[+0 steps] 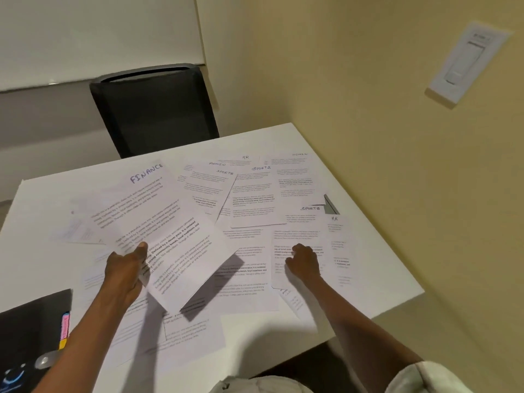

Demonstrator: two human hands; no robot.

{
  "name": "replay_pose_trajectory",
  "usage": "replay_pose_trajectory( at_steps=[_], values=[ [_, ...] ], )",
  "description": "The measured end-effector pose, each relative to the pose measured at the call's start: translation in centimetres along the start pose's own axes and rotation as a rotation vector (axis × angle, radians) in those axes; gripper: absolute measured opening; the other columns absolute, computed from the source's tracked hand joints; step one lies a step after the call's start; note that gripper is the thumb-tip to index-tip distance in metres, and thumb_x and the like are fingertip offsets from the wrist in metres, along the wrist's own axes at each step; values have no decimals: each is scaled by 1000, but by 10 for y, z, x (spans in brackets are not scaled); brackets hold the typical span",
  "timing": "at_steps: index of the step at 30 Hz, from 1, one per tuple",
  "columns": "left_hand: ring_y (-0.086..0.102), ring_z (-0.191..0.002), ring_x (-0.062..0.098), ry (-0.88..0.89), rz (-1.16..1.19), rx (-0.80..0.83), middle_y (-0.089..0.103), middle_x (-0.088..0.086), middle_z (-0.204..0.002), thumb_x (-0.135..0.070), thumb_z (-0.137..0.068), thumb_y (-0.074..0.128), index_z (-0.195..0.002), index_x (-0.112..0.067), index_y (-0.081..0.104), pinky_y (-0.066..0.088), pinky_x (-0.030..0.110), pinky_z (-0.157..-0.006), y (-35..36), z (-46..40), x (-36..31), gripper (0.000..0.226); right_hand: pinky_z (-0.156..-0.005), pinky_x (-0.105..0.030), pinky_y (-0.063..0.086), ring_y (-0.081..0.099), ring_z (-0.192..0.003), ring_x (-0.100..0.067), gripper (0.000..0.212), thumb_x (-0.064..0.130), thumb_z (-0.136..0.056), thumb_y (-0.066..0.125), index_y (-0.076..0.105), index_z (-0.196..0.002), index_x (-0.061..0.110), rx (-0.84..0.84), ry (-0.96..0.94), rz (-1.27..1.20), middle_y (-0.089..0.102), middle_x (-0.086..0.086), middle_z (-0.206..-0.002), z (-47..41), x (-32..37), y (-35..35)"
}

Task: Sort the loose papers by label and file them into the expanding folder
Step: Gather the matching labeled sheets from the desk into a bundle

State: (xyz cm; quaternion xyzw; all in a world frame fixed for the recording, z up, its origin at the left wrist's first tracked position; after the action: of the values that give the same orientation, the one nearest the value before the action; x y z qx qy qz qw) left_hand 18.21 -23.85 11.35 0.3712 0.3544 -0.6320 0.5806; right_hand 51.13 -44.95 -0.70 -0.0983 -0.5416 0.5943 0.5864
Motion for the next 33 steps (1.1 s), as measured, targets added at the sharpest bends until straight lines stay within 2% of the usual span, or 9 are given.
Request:
replay_pose_trajectory(
  at_steps=[4, 8, 11, 14, 18, 21, 25, 29, 33],
  values=[
    [62, -84, 22, 12, -81, 65, 65, 17, -118, -14, -98, 62, -124, 5, 56, 53, 23, -63, 16, 7, 0, 33, -97, -40, 39, 46, -118, -38, 42, 19, -89, 54, 46, -126, 2, -99, 190, 76, 47, -21, -127, 10, -42, -29],
    [61, -67, 17, 20, -133, 95, 62, 7, -84, -15, -98, 63, -107, 2, 58, 47, 14, -39, 41, 20, -2, 19, -101, -45, 42, 43, -119, -40, 49, 23, -90, 55, 41, -129, -5, -172, 322, 145, 44, -23, -129, 4, -86, -53],
    [67, -56, 10, 16, -140, 144, 66, 11, -91, -15, -98, 62, -98, -4, 62, 52, 20, -46, 58, 16, -2, 11, -97, -42, 46, 44, -116, -38, 59, 36, -84, 66, 45, -122, -3, -196, 316, 141, 45, -21, -124, -6, -99, -61],
    [68, -73, 13, 16, -111, 142, 67, 8, -99, -13, -97, 62, -117, -2, 60, 53, 29, -65, 73, 14, -2, 23, -91, -41, 48, 47, -115, -34, 74, 54, -76, 72, 47, -121, 1, -150, 245, 163, 46, -17, -123, -19, -100, -54],
    [66, -81, 16, 27, -93, 109, 68, 3, -99, -10, -97, 62, -112, -8, 61, 50, 31, -66, 90, 16, -1, 15, -87, -41, 51, 52, -115, -30, 90, 61, -63, 80, 45, -123, 4, -90, 229, 252, 50, -14, -122, -30, -90, -30],
    [66, -85, 19, 27, -101, 79, 68, 6, -104, -10, -96, 63, -113, -6, 62, 50, 32, -69, 93, 16, -2, 18, -92, -42, 48, 54, -118, -31, 85, 39, -63, 89, 41, -125, 5, -47, 325, 102, 54, -12, -124, -41, -82, -20],
    [66, -89, 18, 32, -81, 53, 68, 4, -108, -9, -96, 62, -127, -6, 58, 50, 33, -71, 91, 18, -1, 31, -93, -36, 50, 60, -114, -33, 46, 9, -83, 63, 42, -123, 0, -39, 229, -12, 60, -16, -121, -59, -64, -12],
    [62, -84, 16, 41, -66, 9, 66, 2, -100, -9, -97, 62, -121, -9, 57, 49, 32, -71, 89, 19, 0, 25, -91, -31, 46, 56, -110, -27, 35, 14, -82, 62, 56, -116, 7, 6, -33, 31, 59, -12, -115, -65, -47, 1],
    [62, -85, 15, 41, -57, -1, 65, 4, -109, -10, -96, 63, -124, -9, 57, 50, 36, -81, 88, 19, -2, 29, -83, -40, 47, 54, -105, -31, 31, 25, -90, 56, 57, -115, 7, -224, -108, 79, 57, -12, -112, -64, -58, -14]
  ],
)
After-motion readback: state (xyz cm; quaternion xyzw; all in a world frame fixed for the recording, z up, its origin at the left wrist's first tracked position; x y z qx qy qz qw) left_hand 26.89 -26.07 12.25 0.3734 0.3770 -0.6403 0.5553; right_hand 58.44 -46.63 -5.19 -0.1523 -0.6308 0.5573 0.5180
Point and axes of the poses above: each hand's wrist, its own z-axis away from the middle knuckle, its own y-axis out of the palm, x = y × z, the point moved 5 cm from there along -z, towards the middle knuckle
